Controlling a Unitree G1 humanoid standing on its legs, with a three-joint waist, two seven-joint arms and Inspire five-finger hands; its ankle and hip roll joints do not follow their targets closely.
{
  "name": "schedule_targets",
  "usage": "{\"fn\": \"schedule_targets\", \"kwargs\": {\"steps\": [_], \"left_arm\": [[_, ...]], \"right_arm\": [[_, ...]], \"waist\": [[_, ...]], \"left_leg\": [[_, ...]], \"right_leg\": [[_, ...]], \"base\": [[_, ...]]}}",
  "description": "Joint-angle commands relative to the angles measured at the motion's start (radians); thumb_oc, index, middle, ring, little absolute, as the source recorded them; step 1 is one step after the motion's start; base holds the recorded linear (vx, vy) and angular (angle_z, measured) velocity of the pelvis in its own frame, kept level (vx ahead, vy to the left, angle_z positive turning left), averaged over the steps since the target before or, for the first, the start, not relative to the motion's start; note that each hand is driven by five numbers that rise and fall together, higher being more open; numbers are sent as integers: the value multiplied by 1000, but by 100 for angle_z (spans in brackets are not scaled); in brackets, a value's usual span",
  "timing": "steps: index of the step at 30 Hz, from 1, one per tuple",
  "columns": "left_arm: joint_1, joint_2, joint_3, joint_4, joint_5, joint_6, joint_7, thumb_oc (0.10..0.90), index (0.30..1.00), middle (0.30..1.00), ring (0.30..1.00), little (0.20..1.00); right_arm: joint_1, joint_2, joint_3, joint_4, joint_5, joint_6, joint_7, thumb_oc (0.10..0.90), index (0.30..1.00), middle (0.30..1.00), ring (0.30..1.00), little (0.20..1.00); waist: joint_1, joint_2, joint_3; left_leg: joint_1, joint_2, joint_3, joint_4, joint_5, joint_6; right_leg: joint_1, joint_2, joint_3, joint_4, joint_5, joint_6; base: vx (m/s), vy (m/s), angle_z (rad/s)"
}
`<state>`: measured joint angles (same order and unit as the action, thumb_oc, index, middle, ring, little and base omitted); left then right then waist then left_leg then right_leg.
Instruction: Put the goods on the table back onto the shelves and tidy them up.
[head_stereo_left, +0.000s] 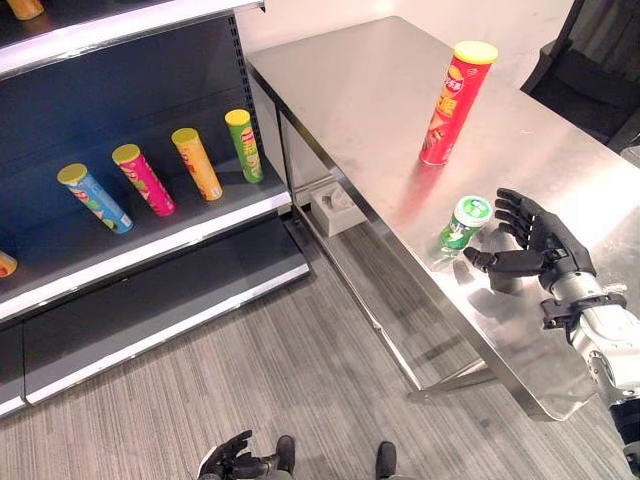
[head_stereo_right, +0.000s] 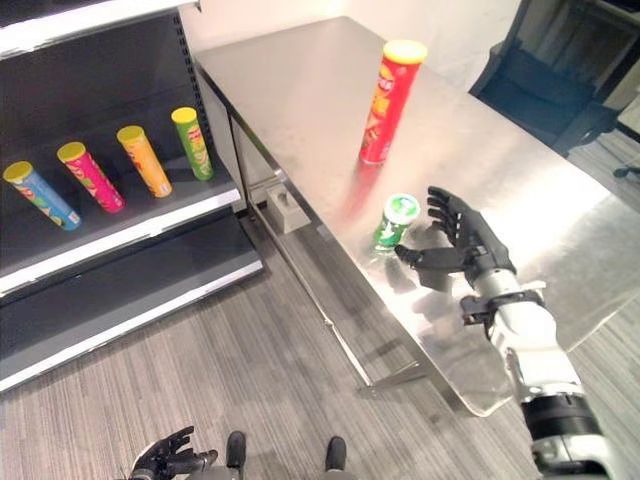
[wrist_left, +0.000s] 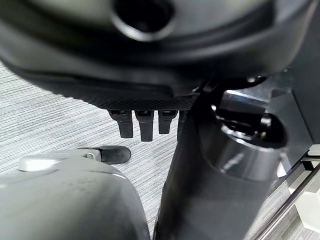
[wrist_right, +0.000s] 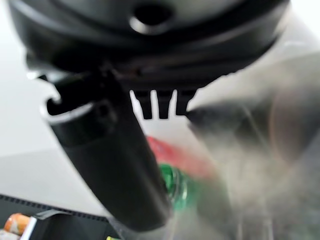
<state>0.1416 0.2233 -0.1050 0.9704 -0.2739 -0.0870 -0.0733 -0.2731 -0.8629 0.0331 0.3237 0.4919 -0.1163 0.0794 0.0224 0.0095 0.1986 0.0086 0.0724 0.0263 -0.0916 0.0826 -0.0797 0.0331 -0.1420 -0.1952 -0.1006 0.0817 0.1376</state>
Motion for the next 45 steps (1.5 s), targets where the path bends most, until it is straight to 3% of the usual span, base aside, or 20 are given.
{"fn": "schedule_targets", "kwargs": {"steps": [1, 17, 19, 34, 39, 45], "left_arm": [[-28, 64, -41, 35, 3, -31, 10, 800, 900, 900, 900, 900], [-30, 68, -47, 32, -3, -30, 22, 800, 900, 900, 900, 900], [-32, 69, -47, 31, -3, -29, 26, 800, 900, 900, 900, 900], [-22, 78, -13, 23, 6, -27, 40, 800, 900, 900, 900, 900], [-14, 83, 9, 3, 9, -27, 40, 800, 900, 900, 900, 900], [-14, 86, 16, -32, -12, -29, 41, 800, 900, 900, 900, 900]], "right_arm": [[-135, -24, 14, -16, 43, -81, -17, 800, 900, 900, 900, 900], [-212, 4, 75, 20, 32, -75, -39, 800, 900, 900, 900, 900], [-230, 2, 96, 42, 6, -71, -51, 400, 300, 300, 300, 300], [-179, -40, 33, -24, -82, -70, -89, 400, 300, 300, 300, 300], [-166, -59, -15, -152, -106, -89, -103, 400, 300, 300, 300, 300], [-202, -63, -81, -331, -115, -148, -145, 400, 300, 300, 300, 300]], "waist": [[49, -41, -23], [72, -46, -21], [75, -47, -20], [70, -48, -24], [72, -47, -34], [94, -45, -36]], "left_leg": [[47, 18, 7, 4, -115, -17], [42, 14, -14, 4, -115, -14], [43, 15, -15, 4, -115, -14], [61, 22, -20, 4, -121, -18], [68, 31, -27, 4, -120, -24], [49, 64, -86, 4, -91, -54]], "right_leg": [[28, -52, -8, 13, -59, 65], [38, -55, -27, 13, -65, 64], [38, -55, -27, 13, -65, 64], [60, -51, -38, 13, -79, 59], [71, -44, -41, 13, -91, 54], [94, -10, -70, 13, -122, 26]], "base": [[8, -4, 10], [5, 0, 5], [2, -2, 6], [0, -4, 0], [-11, -61, 2], [-21, -138, 22]]}}
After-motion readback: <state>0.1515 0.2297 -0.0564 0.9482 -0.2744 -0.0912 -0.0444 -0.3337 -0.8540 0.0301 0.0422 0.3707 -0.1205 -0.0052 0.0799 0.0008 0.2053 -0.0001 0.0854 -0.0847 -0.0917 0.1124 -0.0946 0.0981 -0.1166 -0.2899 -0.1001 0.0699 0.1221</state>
